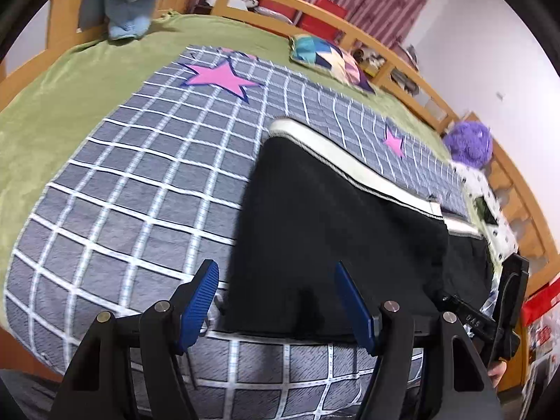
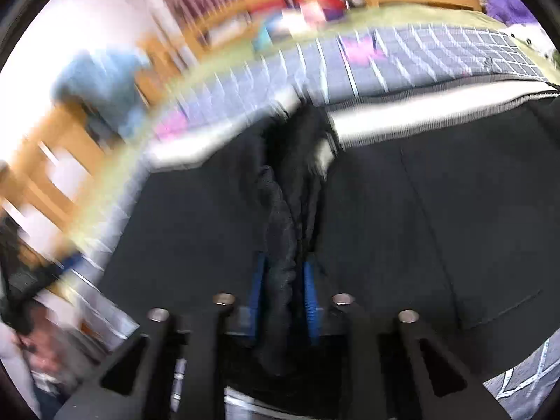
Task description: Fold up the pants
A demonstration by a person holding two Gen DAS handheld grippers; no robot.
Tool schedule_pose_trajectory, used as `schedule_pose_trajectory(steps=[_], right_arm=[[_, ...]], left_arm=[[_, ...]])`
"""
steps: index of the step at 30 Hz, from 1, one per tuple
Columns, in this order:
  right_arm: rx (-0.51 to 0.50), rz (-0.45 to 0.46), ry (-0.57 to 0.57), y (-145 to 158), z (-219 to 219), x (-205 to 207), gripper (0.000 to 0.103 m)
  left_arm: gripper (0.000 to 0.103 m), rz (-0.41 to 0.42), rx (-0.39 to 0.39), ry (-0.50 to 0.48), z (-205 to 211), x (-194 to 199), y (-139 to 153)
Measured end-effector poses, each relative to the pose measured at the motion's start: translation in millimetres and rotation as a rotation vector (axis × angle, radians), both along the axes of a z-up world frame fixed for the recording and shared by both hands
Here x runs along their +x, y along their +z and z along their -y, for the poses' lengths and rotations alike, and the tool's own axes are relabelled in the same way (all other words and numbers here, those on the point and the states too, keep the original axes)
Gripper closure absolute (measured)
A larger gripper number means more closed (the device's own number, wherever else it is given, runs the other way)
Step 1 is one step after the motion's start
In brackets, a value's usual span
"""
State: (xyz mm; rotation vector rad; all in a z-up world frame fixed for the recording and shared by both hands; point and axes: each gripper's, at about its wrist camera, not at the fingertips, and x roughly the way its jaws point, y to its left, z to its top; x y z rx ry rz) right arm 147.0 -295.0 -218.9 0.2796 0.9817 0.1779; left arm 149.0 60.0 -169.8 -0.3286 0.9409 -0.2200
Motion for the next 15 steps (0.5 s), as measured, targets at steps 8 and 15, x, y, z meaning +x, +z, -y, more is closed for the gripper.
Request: schedule_pose_trajectory(steps=[8, 15], right_arm=[[-0.040, 0.104, 0.007, 20.9, -1.5, -35.7, 0.061], [-0.212, 0.128, 0.141, 24.5, -21.4, -31.8, 0.060]], left_arm=[[0.032, -0.061, 0.188, -0.040, 29.6, -8.7, -38.5], [0.031, -0.090, 0.093, -0.047, 13.9, -8.1, -24.1]])
